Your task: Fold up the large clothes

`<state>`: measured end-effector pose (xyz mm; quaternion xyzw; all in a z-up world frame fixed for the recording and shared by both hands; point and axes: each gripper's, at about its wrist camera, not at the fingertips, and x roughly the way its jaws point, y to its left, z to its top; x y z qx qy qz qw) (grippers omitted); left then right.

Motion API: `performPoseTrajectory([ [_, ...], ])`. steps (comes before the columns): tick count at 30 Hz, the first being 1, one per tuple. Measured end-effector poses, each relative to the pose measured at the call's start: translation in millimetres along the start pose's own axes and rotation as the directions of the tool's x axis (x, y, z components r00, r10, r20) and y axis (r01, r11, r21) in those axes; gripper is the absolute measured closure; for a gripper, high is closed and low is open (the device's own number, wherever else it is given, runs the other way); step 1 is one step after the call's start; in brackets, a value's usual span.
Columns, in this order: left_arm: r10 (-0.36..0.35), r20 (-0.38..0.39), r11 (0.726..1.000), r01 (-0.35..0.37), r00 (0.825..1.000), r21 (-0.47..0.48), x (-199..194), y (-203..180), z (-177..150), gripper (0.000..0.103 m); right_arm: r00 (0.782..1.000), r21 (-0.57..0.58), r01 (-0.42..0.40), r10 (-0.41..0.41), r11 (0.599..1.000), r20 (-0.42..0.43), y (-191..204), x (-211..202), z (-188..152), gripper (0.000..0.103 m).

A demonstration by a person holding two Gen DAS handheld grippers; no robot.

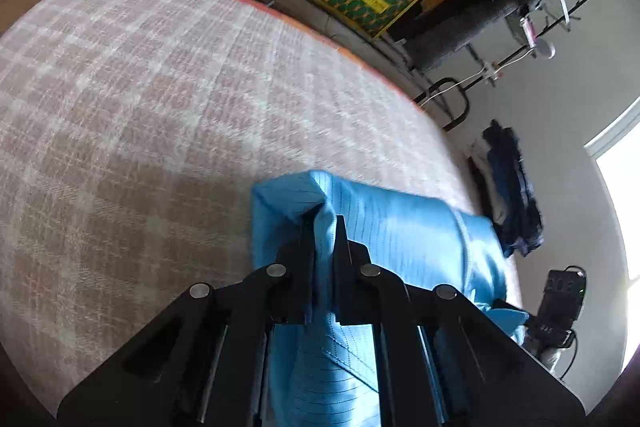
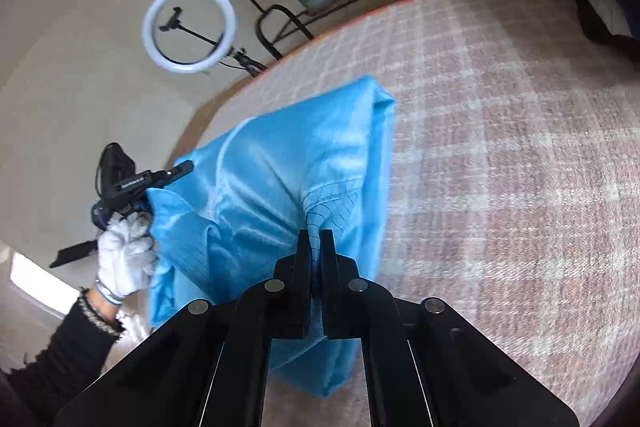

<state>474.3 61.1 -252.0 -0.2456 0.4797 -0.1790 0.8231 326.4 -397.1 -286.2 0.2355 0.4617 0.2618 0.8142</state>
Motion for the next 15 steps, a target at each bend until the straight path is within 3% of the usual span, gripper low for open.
performPoseTrajectory([
  [3, 0.049, -0.009, 0.999, -0.049, 0.999, 0.016, 2, 1, -7, 0.093, 0.998, -0.034, 0.062, -0.062, 0.998, -0.011, 2, 3, 4, 0.101],
  [4, 0.044, 0.001, 0.999, -0.044, 0.999, 0.017, -5, 0, -10, 0.093, 0.998, -0.056, 0.068, -0.069, 0.996, -0.011, 7, -1, 6, 0.096],
  [7, 0.093, 0.059, 0.994, -0.096, 0.994, 0.056, -40, -8, -10, 0.093, 0.994, -0.112, 0.113, -0.113, 0.987, 0.008, 22, -20, 9, 0.095],
  [9, 0.092, 0.108, 0.99, -0.102, 0.99, 0.097, -68, -17, -14, 0.093, 0.986, -0.205, 0.165, -0.154, 0.965, 0.07, 40, -37, 11, 0.095],
  [12, 0.038, 0.098, 0.982, -0.055, 0.994, 0.179, -91, -41, -32, 0.093, 0.984, -0.29, 0.16, -0.128, 0.944, 0.125, 63, -48, 25, 0.095],
  [15, 0.046, 0.057, 0.964, -0.059, 0.997, 0.259, -86, -60, -54, 0.093, 0.985, -0.346, 0.143, -0.099, 0.927, 0.141, 82, -35, 47, 0.095],
])
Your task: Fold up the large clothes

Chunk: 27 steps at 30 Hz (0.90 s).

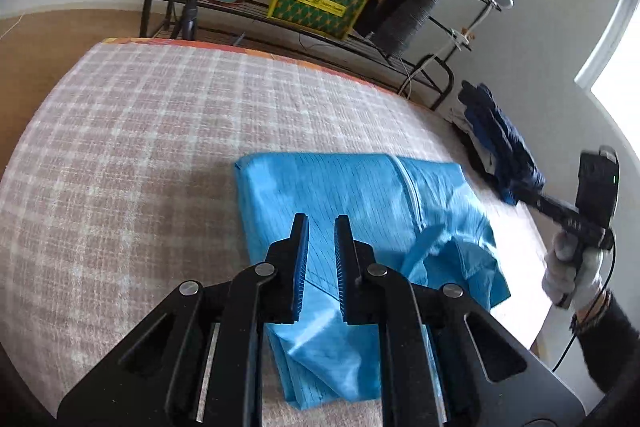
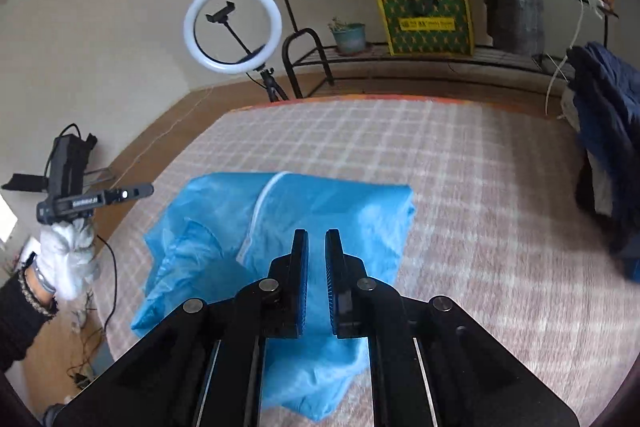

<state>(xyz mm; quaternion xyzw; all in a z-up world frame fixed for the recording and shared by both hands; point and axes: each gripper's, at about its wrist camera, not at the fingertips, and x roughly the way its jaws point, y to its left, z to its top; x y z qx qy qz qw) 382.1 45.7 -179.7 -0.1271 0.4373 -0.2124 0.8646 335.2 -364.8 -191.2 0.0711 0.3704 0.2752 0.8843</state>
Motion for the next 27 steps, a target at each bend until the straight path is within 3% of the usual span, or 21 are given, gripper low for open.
performPoseTrajectory([
  [2, 0.031, -0.023, 0.999, -0.031, 0.999, 0.028, 13, -5, -7, 0.093, 1.0, -0.036, -0.023, 0.022, 0.999, -0.021, 5, 24, 15, 0.095],
  [6, 0.066, -0.067, 0.998, -0.067, 0.996, -0.002, 44, 9, -14, 0.093, 0.997, -0.066, 0.022, -0.027, 0.998, -0.079, -3, 82, 25, 0.095],
  [10, 0.13, -0.097, 0.991, -0.129, 0.987, 0.023, 67, 25, -23, 0.093, 0.99, -0.007, 0.076, -0.077, 0.997, -0.118, -30, 116, 15, 0.096],
  [13, 0.101, -0.092, 0.995, -0.103, 0.991, -0.012, 69, 38, -30, 0.094, 0.977, -0.007, 0.129, -0.129, 0.992, -0.17, -42, 135, -4, 0.102],
  [18, 0.158, -0.09, 0.987, -0.156, 0.983, 0.025, 47, 31, -27, 0.094, 0.972, -0.011, 0.184, -0.184, 0.983, -0.143, -38, 109, -2, 0.099],
  [23, 0.076, -0.001, 0.997, -0.076, 0.997, -0.028, 14, 14, 3, 0.094, 0.992, -0.056, 0.108, -0.111, 0.993, -0.066, -13, 63, 11, 0.096],
  [25, 0.063, 0.013, 0.998, -0.063, 0.998, -0.028, 19, 6, 23, 0.094, 0.994, -0.07, 0.087, -0.092, 0.994, -0.067, -6, 64, 17, 0.096],
  [27, 0.044, -0.001, 0.999, -0.044, 0.999, -0.022, 34, 1, 43, 0.086, 0.995, -0.079, 0.069, -0.075, 0.994, -0.07, -1, 72, 24, 0.096],
])
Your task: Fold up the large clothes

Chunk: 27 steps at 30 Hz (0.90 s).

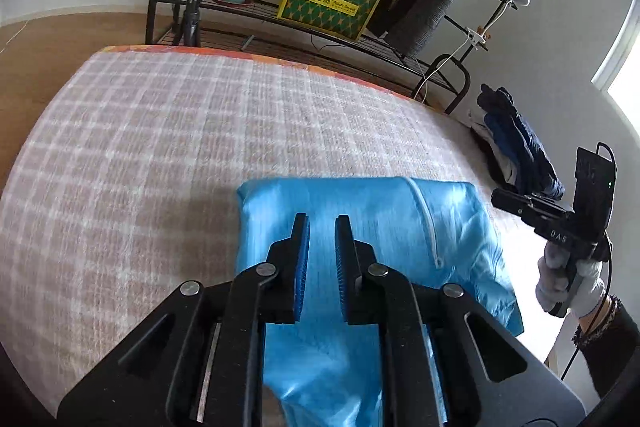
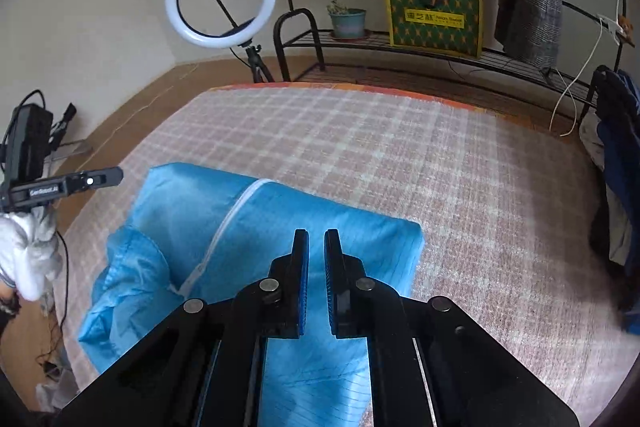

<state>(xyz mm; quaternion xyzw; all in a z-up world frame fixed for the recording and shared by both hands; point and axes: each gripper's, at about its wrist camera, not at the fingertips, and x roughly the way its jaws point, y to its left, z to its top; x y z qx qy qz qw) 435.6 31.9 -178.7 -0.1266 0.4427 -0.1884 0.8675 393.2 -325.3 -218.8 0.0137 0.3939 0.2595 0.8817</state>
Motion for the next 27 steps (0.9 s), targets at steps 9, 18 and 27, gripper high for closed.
performPoseTrajectory([
  [9, 0.102, -0.158, 0.989, -0.117, 0.982, -0.087, 99, 46, 21, 0.088, 0.993, 0.041, 0.012, -0.007, 0.999, -0.116, -21, 66, -14, 0.096],
  [18, 0.101, 0.022, 0.994, -0.099, 0.995, -0.046, 4, 25, 17, 0.088, 0.998, 0.079, -0.025, 0.03, 0.997, -0.061, -25, 18, -20, 0.096],
  [27, -0.148, -0.08, 0.978, 0.158, 0.986, 0.137, -49, -84, -74, 0.08, 0.964, -0.11, -0.265, 0.265, 0.958, -0.015, 40, -74, -62, 0.081],
])
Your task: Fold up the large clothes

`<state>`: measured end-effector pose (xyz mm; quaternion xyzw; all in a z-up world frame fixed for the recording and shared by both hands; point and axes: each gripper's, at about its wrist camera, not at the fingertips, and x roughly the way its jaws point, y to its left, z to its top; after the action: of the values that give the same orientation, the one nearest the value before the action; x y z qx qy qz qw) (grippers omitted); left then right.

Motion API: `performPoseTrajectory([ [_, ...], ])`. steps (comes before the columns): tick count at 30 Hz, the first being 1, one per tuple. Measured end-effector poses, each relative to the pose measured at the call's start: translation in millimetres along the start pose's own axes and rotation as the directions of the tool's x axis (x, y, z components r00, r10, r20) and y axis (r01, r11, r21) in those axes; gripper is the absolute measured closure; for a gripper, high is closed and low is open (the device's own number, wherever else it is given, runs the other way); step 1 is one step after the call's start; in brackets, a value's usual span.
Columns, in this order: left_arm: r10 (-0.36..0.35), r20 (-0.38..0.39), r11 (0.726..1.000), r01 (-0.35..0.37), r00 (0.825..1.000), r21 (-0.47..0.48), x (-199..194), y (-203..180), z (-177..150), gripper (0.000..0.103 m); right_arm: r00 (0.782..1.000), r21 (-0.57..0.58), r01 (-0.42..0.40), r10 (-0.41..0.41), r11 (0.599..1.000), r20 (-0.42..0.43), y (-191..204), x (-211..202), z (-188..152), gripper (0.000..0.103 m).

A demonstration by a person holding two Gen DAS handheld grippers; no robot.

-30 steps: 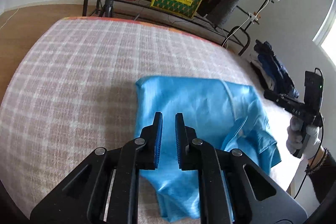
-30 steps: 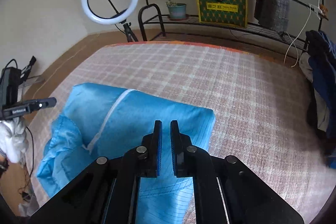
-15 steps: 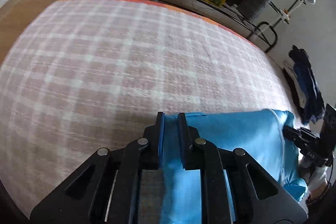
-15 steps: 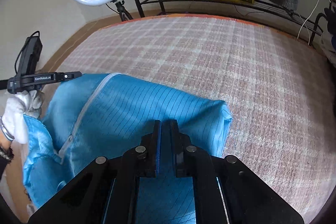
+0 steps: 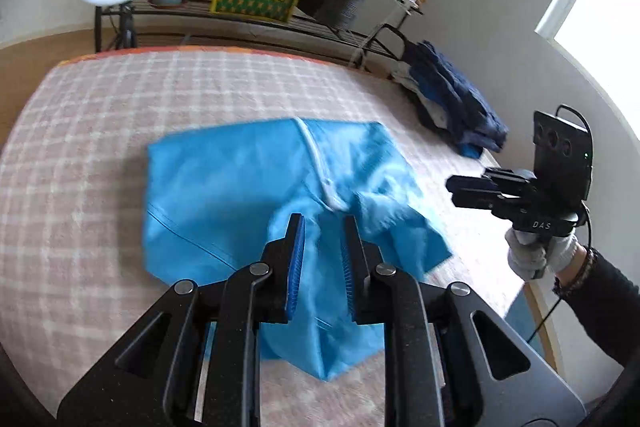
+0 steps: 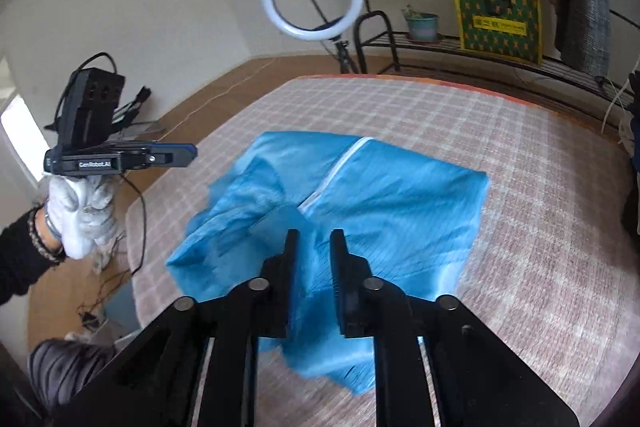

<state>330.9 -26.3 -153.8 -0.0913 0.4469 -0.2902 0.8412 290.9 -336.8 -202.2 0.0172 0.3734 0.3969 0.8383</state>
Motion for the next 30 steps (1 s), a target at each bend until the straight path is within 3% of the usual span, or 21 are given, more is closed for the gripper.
performPoseTrajectory([
  [1, -0.035, -0.028, 0.999, 0.035, 0.999, -0.006, 6, -8, -8, 0.076, 1.0, -0.025, -0.004, 0.004, 1.0, -0.013, 8, 0, -5, 0.069],
  [2, -0.072, -0.056, 0.997, 0.072, 0.996, -0.008, 15, -15, -16, 0.067, 1.0, -0.056, 0.001, -0.002, 0.998, -0.027, 15, 1, -8, 0.066],
  [8, -0.142, -0.124, 0.99, 0.138, 0.982, -0.039, 65, -50, -36, 0.065, 0.995, -0.113, 0.015, -0.026, 0.994, -0.096, 17, 24, -7, 0.066],
  [10, -0.127, -0.127, 0.992, 0.122, 0.984, -0.044, 82, -53, -37, 0.065, 0.994, -0.113, 0.015, -0.027, 0.993, -0.109, 12, 33, -2, 0.066],
  [14, -0.166, -0.113, 0.981, 0.153, 0.98, -0.118, 104, -47, -38, 0.065, 0.989, -0.115, -0.002, -0.015, 0.993, -0.146, 7, 50, 3, 0.066],
  [16, -0.173, -0.105, 0.979, 0.159, 0.979, -0.127, 109, -47, -40, 0.094, 0.985, -0.142, -0.003, -0.022, 0.99, -0.17, 8, 57, 2, 0.066],
  [17, -0.169, -0.114, 0.98, 0.155, 0.979, -0.123, 112, -47, -41, 0.102, 0.983, -0.155, 0.0, -0.028, 0.988, -0.18, 10, 59, 1, 0.066],
  [24, -0.143, -0.066, 0.989, 0.14, 0.987, -0.056, 102, -56, -52, 0.103, 0.976, -0.208, -0.008, -0.038, 0.978, -0.215, 18, 71, -2, 0.066],
  [25, -0.138, -0.062, 0.99, 0.135, 0.989, -0.042, 101, -58, -53, 0.103, 0.974, -0.192, -0.006, -0.038, 0.981, -0.222, 17, 74, 0, 0.067],
  [28, -0.132, -0.063, 0.991, 0.131, 0.989, -0.017, 101, -62, -57, 0.103, 0.971, -0.088, -0.044, 0.023, 0.995, -0.236, 6, 83, 6, 0.093],
  [30, -0.128, -0.065, 0.992, 0.128, 0.99, -0.006, 102, -65, -60, 0.103, 0.969, 0.034, -0.089, 0.094, 0.995, -0.227, -9, 88, 8, 0.096],
])
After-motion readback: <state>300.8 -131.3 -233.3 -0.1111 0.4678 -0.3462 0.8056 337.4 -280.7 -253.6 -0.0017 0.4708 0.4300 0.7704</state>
